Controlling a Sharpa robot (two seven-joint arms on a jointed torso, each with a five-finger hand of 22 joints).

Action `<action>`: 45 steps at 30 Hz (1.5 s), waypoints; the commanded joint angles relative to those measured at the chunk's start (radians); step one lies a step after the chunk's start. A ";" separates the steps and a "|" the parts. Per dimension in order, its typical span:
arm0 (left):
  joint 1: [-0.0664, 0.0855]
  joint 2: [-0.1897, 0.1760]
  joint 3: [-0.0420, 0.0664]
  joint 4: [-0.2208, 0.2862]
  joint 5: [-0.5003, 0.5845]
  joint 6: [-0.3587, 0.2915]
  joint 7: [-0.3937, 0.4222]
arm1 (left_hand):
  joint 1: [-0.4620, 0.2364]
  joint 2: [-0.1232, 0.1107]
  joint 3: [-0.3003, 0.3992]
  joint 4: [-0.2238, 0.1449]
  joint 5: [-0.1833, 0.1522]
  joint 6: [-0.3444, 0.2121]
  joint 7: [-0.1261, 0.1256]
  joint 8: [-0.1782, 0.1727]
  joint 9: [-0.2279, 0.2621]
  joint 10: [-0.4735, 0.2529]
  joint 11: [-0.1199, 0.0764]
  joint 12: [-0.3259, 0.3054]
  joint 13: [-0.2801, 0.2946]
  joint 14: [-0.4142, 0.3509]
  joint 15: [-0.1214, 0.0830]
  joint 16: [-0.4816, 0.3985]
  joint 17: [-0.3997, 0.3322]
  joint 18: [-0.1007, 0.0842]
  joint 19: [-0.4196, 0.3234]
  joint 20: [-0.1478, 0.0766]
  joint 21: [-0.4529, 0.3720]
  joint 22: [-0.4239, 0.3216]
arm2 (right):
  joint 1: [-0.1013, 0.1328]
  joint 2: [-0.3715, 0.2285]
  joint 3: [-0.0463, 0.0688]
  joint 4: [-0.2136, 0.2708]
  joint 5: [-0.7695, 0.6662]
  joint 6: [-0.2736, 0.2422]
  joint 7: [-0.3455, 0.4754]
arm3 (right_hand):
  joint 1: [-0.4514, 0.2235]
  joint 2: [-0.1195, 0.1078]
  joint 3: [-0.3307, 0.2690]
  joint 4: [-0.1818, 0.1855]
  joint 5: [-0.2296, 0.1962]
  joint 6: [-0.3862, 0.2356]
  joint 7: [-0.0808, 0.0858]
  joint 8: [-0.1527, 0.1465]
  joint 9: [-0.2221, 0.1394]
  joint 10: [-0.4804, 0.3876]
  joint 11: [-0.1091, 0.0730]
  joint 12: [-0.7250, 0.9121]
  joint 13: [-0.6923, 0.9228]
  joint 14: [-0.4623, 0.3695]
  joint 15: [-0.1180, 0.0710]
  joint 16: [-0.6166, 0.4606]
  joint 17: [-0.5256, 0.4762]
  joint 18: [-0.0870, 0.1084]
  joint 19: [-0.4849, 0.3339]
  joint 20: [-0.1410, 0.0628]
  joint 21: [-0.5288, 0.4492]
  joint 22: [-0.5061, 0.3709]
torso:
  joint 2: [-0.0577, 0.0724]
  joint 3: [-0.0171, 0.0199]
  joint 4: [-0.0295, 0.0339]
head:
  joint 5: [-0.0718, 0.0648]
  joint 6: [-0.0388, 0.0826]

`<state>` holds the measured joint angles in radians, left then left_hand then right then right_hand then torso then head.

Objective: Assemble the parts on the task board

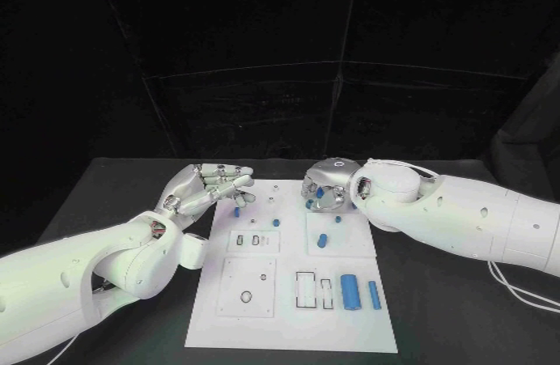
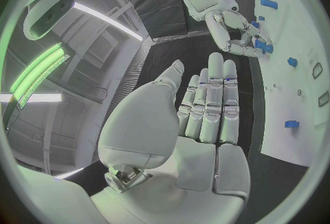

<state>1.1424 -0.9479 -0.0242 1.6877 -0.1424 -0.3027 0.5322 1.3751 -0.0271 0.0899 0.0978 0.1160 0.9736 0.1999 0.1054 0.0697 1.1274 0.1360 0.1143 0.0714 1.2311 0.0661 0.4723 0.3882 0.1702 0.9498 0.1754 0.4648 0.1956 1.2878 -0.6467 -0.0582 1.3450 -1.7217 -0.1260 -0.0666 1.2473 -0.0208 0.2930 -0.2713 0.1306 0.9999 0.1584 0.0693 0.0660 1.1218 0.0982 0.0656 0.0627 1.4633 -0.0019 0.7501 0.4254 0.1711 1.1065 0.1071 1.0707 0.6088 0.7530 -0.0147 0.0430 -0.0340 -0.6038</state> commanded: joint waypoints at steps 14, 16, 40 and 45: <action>0.001 0.006 0.000 -0.003 -0.008 0.022 -0.007 | -0.002 0.008 0.001 -0.006 -0.003 -0.002 0.008 -0.007 -0.002 -0.007 0.002 -0.006 -0.001 -0.011 0.000 0.004 0.004 0.011 -0.001 0.004 0.005 0.001 | 0.002 0.035 0.000 -0.051 0.003 0.056 -0.006 | -0.011 0.023 0.043 0.010 0.007 0.006 -0.002 -0.001 0.002 -0.010 -0.002 -0.002 0.000 -0.006 0.005 0.031 0.013 -0.005 0.001 0.001 0.023 0.017 | 0.001 0.0005 -0.0013 | 0.005 -0.014; 0.001 0.007 0.000 -0.005 -0.008 0.025 -0.010 | -0.002 0.008 0.001 -0.006 -0.003 -0.002 0.008 -0.008 -0.002 -0.008 0.002 -0.007 -0.001 -0.012 0.001 0.003 0.005 0.011 -0.002 0.004 0.005 0.001 | 0.002 0.041 0.000 -0.059 0.003 0.064 -0.006 | -0.010 0.024 0.049 0.010 0.004 0.008 -0.002 -0.001 0.002 -0.009 -0.002 -0.002 -0.001 -0.007 0.004 0.033 0.014 -0.005 0.000 0.001 0.025 0.018 | 0.001 0.0008 -0.0016 | 0.006 -0.015; 0.002 0.012 0.000 -0.026 -0.008 0.063 -0.040 | -0.007 0.010 -0.001 -0.010 -0.003 -0.014 0.015 -0.022 -0.002 -0.021 0.009 -0.022 -0.001 -0.026 0.007 -0.001 0.020 0.010 -0.011 0.009 0.003 -0.001 | 0.001 0.058 -0.001 -0.084 0.019 0.027 -0.003 | -0.019 0.053 0.153 0.037 -0.066 0.058 -0.007 0.009 0.007 0.045 -0.008 0.004 0.001 -0.021 -0.002 0.084 0.040 -0.008 -0.004 -0.002 0.063 0.053 | 0.000 0.0006 -0.0020 | 0.012 -0.019; 0.002 0.011 0.000 -0.029 -0.008 0.065 -0.043 | -0.007 0.011 0.000 -0.010 -0.003 -0.015 0.016 -0.022 -0.002 -0.022 0.010 -0.022 -0.001 -0.027 0.007 -0.002 0.020 0.010 -0.012 0.009 0.003 -0.001 | 0.001 0.045 -0.001 -0.074 0.039 -0.051 -0.008 | -0.024 0.074 0.186 0.059 -0.081 0.069 -0.005 0.010 0.007 0.057 -0.012 0.001 0.000 -0.023 -0.002 0.096 0.048 -0.009 -0.003 -0.004 0.070 0.059 | 0.000 0.0009 -0.0025 | 0.013 -0.017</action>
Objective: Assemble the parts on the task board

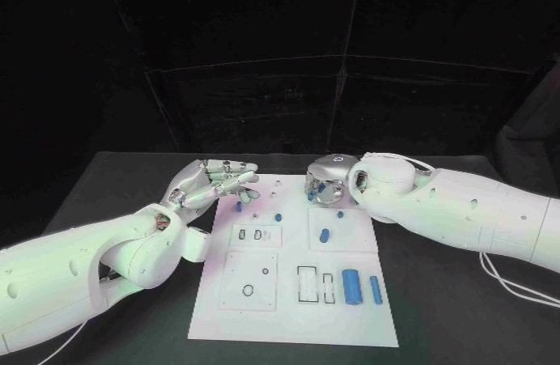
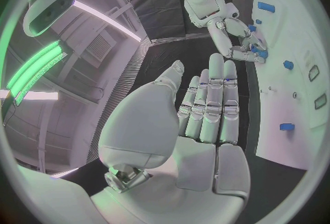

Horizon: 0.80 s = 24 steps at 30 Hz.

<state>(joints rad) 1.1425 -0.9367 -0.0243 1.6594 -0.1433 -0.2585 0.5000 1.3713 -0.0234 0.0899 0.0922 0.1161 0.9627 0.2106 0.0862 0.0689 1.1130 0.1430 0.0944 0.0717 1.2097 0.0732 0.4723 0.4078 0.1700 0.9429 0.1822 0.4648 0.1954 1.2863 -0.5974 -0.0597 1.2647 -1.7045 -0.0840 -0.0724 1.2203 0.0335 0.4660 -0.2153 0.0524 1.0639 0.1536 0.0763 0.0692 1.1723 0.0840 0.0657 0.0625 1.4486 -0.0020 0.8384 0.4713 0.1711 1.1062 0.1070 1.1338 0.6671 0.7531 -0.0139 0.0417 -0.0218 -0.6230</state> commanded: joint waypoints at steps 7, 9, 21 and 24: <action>0.001 0.000 0.000 -0.006 -0.007 0.021 -0.010 | -0.003 0.007 0.000 -0.005 -0.003 -0.004 0.005 -0.004 -0.001 -0.008 0.003 -0.003 -0.001 -0.006 0.001 -0.002 0.002 0.010 -0.006 0.003 0.003 -0.001 | 0.002 -0.006 0.001 0.021 0.082 -0.182 -0.009 | -0.012 -0.007 0.031 0.016 -0.003 -0.008 0.005 -0.009 0.000 -0.016 0.008 -0.006 -0.002 -0.014 0.002 0.007 -0.007 -0.009 -0.007 -0.002 0.009 -0.001 | 0.000 -0.0003 -0.0021 | 0.000 0.005; 0.001 0.001 0.000 -0.009 -0.007 0.020 -0.009 | -0.003 0.008 0.000 -0.005 -0.003 -0.005 0.006 -0.004 -0.001 -0.009 0.003 -0.004 -0.001 -0.007 0.001 -0.002 0.002 0.010 -0.006 0.003 0.003 -0.001 | 0.002 0.000 0.001 0.018 0.093 -0.201 -0.015 | -0.013 -0.010 0.034 0.018 -0.003 -0.010 0.005 -0.009 0.000 -0.019 0.009 -0.006 -0.002 -0.014 0.003 0.010 -0.005 -0.009 -0.006 -0.001 0.010 0.000 | 0.001 -0.0004 -0.0003 | 0.000 0.011; 0.001 0.012 0.000 -0.016 -0.007 0.020 -0.007 | -0.004 0.009 0.000 -0.005 -0.003 -0.005 0.006 -0.005 -0.001 -0.009 0.003 -0.004 -0.001 -0.008 0.001 -0.003 0.003 0.010 -0.007 0.003 0.003 -0.001 | 0.002 0.096 0.003 -0.076 0.116 -0.234 -0.016 | -0.012 -0.013 0.040 0.019 -0.002 -0.010 0.005 -0.009 0.000 -0.022 0.009 -0.005 -0.001 -0.014 0.004 0.014 -0.001 -0.009 -0.006 -0.001 0.012 0.002 | 0.003 -0.0017 0.0039 | 0.002 0.020; 0.002 0.013 0.000 -0.016 -0.007 0.020 -0.006 | -0.004 0.009 0.000 -0.005 -0.003 -0.005 0.006 -0.005 -0.001 -0.009 0.003 -0.004 -0.001 -0.008 0.001 -0.003 0.003 0.010 -0.007 0.003 0.003 -0.001 | 0.002 0.118 0.003 -0.099 0.117 -0.231 -0.014 | -0.012 -0.015 0.044 0.021 -0.002 -0.011 0.006 -0.010 0.000 -0.025 0.010 -0.005 -0.001 -0.014 0.004 0.016 0.000 -0.009 -0.005 0.000 0.013 0.003 | 0.003 -0.0022 0.0046 | 0.003 0.019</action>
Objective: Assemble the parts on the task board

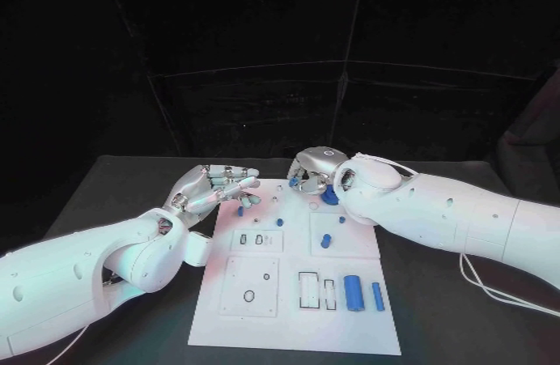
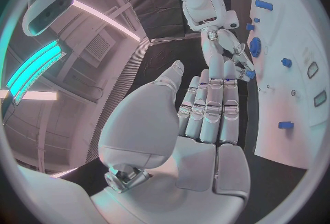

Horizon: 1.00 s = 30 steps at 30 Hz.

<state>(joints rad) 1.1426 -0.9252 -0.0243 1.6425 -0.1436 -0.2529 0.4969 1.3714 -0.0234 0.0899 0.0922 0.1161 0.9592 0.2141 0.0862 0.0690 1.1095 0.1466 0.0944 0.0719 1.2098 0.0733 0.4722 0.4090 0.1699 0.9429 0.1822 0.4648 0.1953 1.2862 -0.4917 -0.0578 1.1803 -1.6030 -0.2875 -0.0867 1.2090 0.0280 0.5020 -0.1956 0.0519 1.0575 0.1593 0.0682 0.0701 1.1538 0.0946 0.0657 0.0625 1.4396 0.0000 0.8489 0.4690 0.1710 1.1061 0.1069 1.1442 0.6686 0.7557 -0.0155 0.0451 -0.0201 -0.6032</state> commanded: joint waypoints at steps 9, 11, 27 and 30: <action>0.002 0.007 0.000 -0.001 -0.007 0.016 -0.003 | -0.004 0.009 0.000 -0.005 -0.003 -0.002 0.002 -0.005 -0.001 -0.006 0.000 -0.004 -0.001 -0.008 0.001 -0.003 0.002 0.010 -0.007 0.003 0.003 -0.001 | 0.003 0.060 0.001 -0.051 0.016 -0.008 0.005 | -0.002 -0.011 0.013 0.004 -0.001 -0.007 0.002 -0.003 -0.002 -0.009 0.001 -0.005 -0.001 -0.005 0.003 0.008 0.004 -0.010 -0.005 0.001 0.004 0.003 | 0.004 -0.0010 0.0001 | 0.005 -0.002; 0.002 0.008 0.000 -0.001 -0.007 0.016 -0.003 | -0.004 0.009 0.000 -0.005 -0.003 -0.002 0.002 -0.005 -0.001 -0.006 0.000 -0.004 -0.001 -0.008 0.001 -0.003 0.002 0.010 -0.007 0.003 0.003 -0.001 | 0.003 0.065 0.001 -0.054 0.016 -0.003 0.005 | -0.002 -0.011 0.013 0.004 -0.001 -0.007 0.002 -0.003 -0.002 -0.010 0.001 -0.005 -0.001 -0.005 0.003 0.008 0.004 -0.010 -0.005 0.001 0.005 0.004 | 0.004 -0.0006 0.0007 | 0.005 -0.004; 0.004 0.016 0.000 -0.008 -0.007 0.020 -0.004 | -0.003 0.009 0.000 -0.005 -0.003 -0.002 0.003 -0.005 -0.001 -0.006 0.000 -0.005 -0.001 -0.009 0.001 -0.003 0.002 0.011 -0.007 0.003 0.003 -0.001 | 0.003 0.102 0.001 -0.092 -0.001 0.039 -0.005 | -0.005 -0.015 0.020 0.011 -0.001 -0.011 0.004 -0.004 -0.002 -0.015 0.003 -0.005 -0.001 -0.006 0.005 0.010 0.003 -0.010 -0.007 0.002 0.005 0.003 | 0.003 -0.0012 -0.0012 | 0.004 -0.010; 0.004 0.016 0.000 -0.007 -0.007 0.020 -0.004 | -0.003 0.010 0.000 -0.006 -0.003 -0.002 0.003 -0.006 -0.001 -0.006 0.000 -0.005 -0.001 -0.009 0.001 -0.003 0.003 0.011 -0.008 0.004 0.002 -0.001 | 0.003 0.105 0.001 -0.094 -0.005 0.043 -0.010 | -0.005 -0.015 0.020 0.011 -0.001 -0.011 0.004 -0.004 -0.002 -0.015 0.003 -0.005 -0.001 -0.006 0.005 0.010 0.003 -0.010 -0.007 0.002 0.005 0.003 | 0.005 -0.0011 -0.0013 | 0.005 -0.012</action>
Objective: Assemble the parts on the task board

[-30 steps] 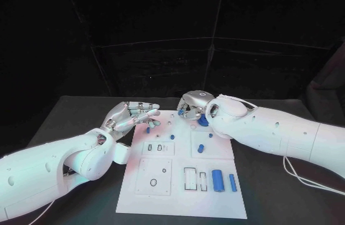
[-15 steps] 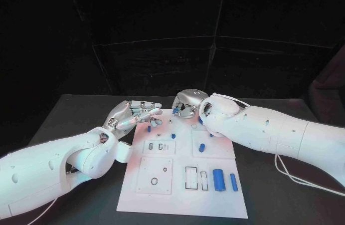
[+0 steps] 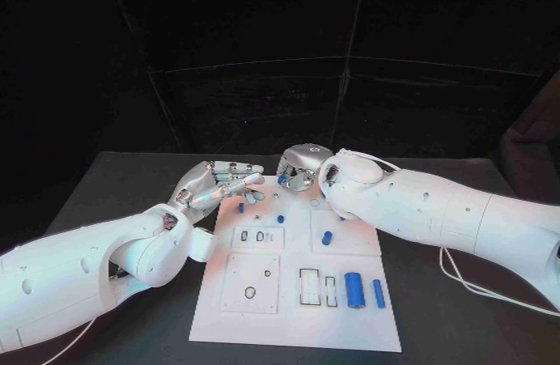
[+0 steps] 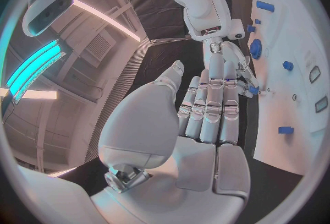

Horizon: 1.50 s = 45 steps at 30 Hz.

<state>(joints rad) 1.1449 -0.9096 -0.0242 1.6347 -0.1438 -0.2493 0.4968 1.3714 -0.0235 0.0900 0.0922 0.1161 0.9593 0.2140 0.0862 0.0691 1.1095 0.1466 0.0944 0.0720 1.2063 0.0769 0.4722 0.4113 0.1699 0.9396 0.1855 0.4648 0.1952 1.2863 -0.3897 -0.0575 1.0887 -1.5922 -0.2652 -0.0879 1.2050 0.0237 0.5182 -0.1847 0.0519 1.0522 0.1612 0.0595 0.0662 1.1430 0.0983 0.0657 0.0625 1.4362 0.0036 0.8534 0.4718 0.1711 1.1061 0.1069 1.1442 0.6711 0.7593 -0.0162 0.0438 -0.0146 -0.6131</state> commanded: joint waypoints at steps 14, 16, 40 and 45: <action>0.005 0.001 0.000 -0.001 -0.006 0.020 -0.004 | -0.003 0.010 0.000 -0.006 -0.003 -0.002 0.003 -0.006 -0.001 -0.006 0.000 -0.005 -0.001 -0.006 -0.002 -0.003 0.001 0.011 -0.004 0.000 0.002 -0.001 | 0.002 0.019 0.001 -0.020 -0.043 0.032 -0.042 | -0.005 -0.021 0.009 0.004 -0.001 -0.011 0.003 0.004 0.001 -0.011 0.001 -0.005 -0.001 -0.005 0.003 0.004 -0.006 -0.009 -0.009 0.004 0.006 0.000 | 0.003 -0.0008 -0.0007 | 0.001 -0.009; 0.005 0.002 0.000 -0.001 -0.006 0.021 -0.004 | -0.003 0.010 0.000 -0.006 -0.003 -0.002 0.003 -0.006 -0.001 -0.006 0.000 -0.005 -0.001 -0.006 -0.002 -0.003 0.001 0.011 -0.004 0.000 0.002 -0.001 | 0.002 0.022 0.001 -0.022 -0.044 0.028 -0.049 | -0.007 -0.025 0.010 0.006 -0.001 -0.014 0.003 0.004 0.001 -0.014 0.001 -0.005 -0.001 -0.006 0.003 0.004 -0.007 -0.009 -0.011 0.005 0.005 -0.002 | 0.003 -0.0009 -0.0007 | 0.002 -0.011; 0.005 0.005 0.000 -0.008 -0.006 0.025 -0.007 | -0.003 0.011 0.001 -0.006 -0.003 -0.002 0.003 -0.006 0.000 -0.006 0.000 -0.006 -0.001 -0.007 -0.002 -0.004 0.002 0.011 -0.005 0.001 0.002 -0.001 | 0.002 0.039 0.001 -0.033 -0.045 0.045 -0.040 | -0.017 -0.077 0.010 0.020 0.002 -0.063 0.015 0.003 -0.001 -0.070 0.015 -0.004 0.000 -0.018 0.015 0.001 -0.027 -0.004 -0.036 0.016 -0.005 -0.027 | 0.001 -0.0006 0.0004 | 0.004 -0.015; 0.005 0.004 0.000 -0.009 -0.006 0.025 -0.007 | -0.003 0.011 0.001 -0.006 -0.003 -0.002 0.003 -0.006 0.000 -0.006 0.000 -0.006 -0.001 -0.007 -0.002 -0.004 0.002 0.011 -0.005 0.001 0.002 -0.001 | 0.002 0.035 0.001 -0.033 -0.036 0.029 -0.034 | -0.024 -0.101 -0.031 0.031 0.000 -0.097 0.023 0.002 -0.002 -0.101 0.022 -0.003 0.000 -0.026 0.020 -0.003 -0.033 0.002 -0.062 0.021 -0.027 -0.069 | 0.001 -0.0009 -0.0011 | 0.006 -0.016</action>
<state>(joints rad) 1.1485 -0.9055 -0.0241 1.6251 -0.1442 -0.2389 0.4964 1.3714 -0.0234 0.0900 0.0922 0.1161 0.9593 0.2140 0.0862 0.0692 1.1095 0.1466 0.0944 0.0721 1.2063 0.0769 0.4722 0.4124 0.1699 0.9396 0.1856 0.4648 0.1952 1.2863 -0.3529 -0.0578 1.0550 -1.6328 -0.2324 -0.1353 1.1790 -0.0684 0.4974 -0.1545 0.0523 0.9635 0.1834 0.0647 0.0653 1.0494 0.1195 0.0657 0.0625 1.4166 0.0232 0.8534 0.4404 0.1711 1.0512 0.1279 1.1223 0.6110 0.7607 -0.0168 0.0434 -0.0097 -0.6289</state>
